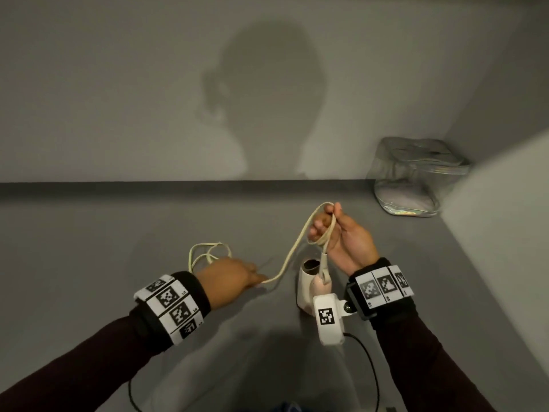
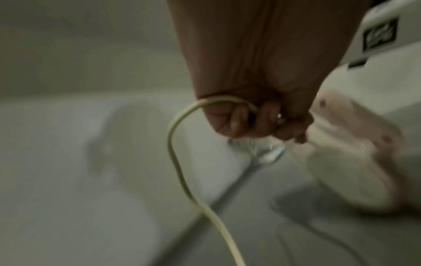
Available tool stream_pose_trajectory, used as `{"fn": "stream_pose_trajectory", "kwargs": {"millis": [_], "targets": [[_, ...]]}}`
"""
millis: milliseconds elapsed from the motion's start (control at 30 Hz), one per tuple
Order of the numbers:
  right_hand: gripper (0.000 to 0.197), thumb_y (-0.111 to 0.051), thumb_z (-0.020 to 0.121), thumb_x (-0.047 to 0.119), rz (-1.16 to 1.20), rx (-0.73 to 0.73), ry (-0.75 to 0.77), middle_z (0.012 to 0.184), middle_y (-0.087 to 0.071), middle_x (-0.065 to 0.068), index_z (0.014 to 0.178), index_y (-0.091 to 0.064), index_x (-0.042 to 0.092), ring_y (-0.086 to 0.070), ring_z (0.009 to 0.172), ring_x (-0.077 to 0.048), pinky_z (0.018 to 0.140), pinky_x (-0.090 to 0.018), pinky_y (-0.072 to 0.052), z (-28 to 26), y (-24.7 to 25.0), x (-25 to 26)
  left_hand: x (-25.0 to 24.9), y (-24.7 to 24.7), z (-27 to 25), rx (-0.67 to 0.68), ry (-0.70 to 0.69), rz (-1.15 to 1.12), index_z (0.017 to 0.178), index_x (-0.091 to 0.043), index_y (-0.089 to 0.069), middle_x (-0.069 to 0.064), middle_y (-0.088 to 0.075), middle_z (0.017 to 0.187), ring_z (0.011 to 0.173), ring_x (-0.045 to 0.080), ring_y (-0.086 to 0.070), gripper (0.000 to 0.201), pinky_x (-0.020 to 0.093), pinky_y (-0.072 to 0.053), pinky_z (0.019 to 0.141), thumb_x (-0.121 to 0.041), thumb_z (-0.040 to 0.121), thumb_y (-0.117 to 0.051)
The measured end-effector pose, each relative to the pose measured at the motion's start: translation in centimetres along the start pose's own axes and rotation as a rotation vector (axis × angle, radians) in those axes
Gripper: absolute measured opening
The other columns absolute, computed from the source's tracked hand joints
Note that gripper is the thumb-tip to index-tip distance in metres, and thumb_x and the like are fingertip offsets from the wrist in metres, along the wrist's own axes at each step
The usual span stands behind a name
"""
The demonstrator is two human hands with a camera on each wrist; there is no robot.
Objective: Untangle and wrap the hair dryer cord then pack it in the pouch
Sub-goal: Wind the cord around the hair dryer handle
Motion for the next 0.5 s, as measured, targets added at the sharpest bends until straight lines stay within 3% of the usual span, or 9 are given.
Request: {"fn": "stream_pose_trajectory", "kwargs": {"millis": [67,100,167,233,333,400,500], "targets": [[0.032,-0.022,0.098,0.029,-0.059,0.004,-0.022,0.06,-0.066,-0.004,0.079,-0.045,0.015,-0.065,0.058,-0.017,0.061,-0.028,-0.057,0.3,-1.0,-0.7,-3.4,6.0,-0.3,-0.264,-0.215,0.145,0.105,-0.027,-0.061,0.003,-0.065,0.084,0.078,0.023,-0.063,0.024,0.031,-0.044,0.062,-0.025,0.088,-0.044],[0.033,-0.022,0.098,0.028,-0.106,0.008,-0.035,0.06,-0.067,-0.005,0.08,-0.045,0.014,-0.066,0.058,-0.017,0.061,-0.028,-0.057,0.4,-1.5,-1.1,-4.2,8.3,-0.5,-0.349,-0.25,0.178,0.093,-0.03,-0.065,-0.004,-0.065,0.076,0.069,0.017,-0.062,0.022,0.027,-0.039,0.056,-0.031,0.084,-0.044],[0.032,-0.024,0.098,0.027,-0.194,0.034,-0.061,0.061,-0.068,-0.006,0.082,-0.047,0.01,-0.065,0.055,-0.016,0.059,-0.027,-0.057,0.4,-2.5,-1.9,-4.2,12.1,-0.2,-0.513,-0.235,0.137,0.082,-0.031,-0.066,-0.01,-0.065,0.071,0.063,0.012,-0.058,0.027,0.024,-0.029,0.058,-0.04,0.082,-0.041],[0.037,-0.025,0.099,0.026,-0.286,0.061,-0.071,0.057,-0.066,-0.008,0.085,-0.052,0.004,-0.063,0.052,-0.017,0.057,-0.028,-0.056,0.1,-3.3,-2.2,-3.5,14.9,0.7,-0.641,-0.158,0.044,0.077,-0.024,-0.066,-0.005,-0.065,0.07,0.065,0.015,-0.055,0.035,0.026,-0.029,0.064,-0.048,0.08,-0.042],[0.047,-0.023,0.098,0.028,-0.312,0.082,-0.097,0.041,-0.051,-0.005,0.071,-0.055,0.007,-0.047,0.036,-0.017,0.043,-0.026,-0.043,-0.4,-3.6,-2.6,-0.9,15.6,2.8,-0.642,0.034,-0.299,0.074,-0.014,-0.062,0.002,-0.059,0.07,0.068,0.013,-0.047,0.038,0.028,-0.035,0.066,-0.052,0.074,-0.056],[0.054,-0.02,0.097,0.036,-0.226,0.109,-0.121,0.035,-0.035,0.001,0.061,-0.051,0.012,-0.03,0.031,-0.012,0.039,-0.023,-0.03,-0.6,-3.7,-2.7,0.3,14.6,4.1,-0.605,0.099,-0.504,0.069,-0.016,-0.057,-0.001,-0.051,0.063,0.062,0.012,-0.044,0.027,0.027,-0.035,0.062,-0.041,0.075,-0.064],[0.048,-0.022,0.095,0.039,-0.144,0.149,-0.125,0.037,-0.03,0.008,0.058,-0.043,0.017,-0.023,0.033,-0.006,0.041,-0.022,-0.023,-0.8,-3.1,-2.2,1.6,12.2,4.9,-0.505,0.095,-0.8,0.074,-0.016,-0.059,-0.004,-0.048,0.062,0.056,0.004,-0.044,0.013,0.018,-0.036,0.059,-0.023,0.085,-0.057]]}}
Point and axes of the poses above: each hand's wrist, its own z-axis towards the middle knuckle, its own y-axis out of the back of the hand, x = y × z, the point moved 6 cm from there along z, towards the middle knuckle
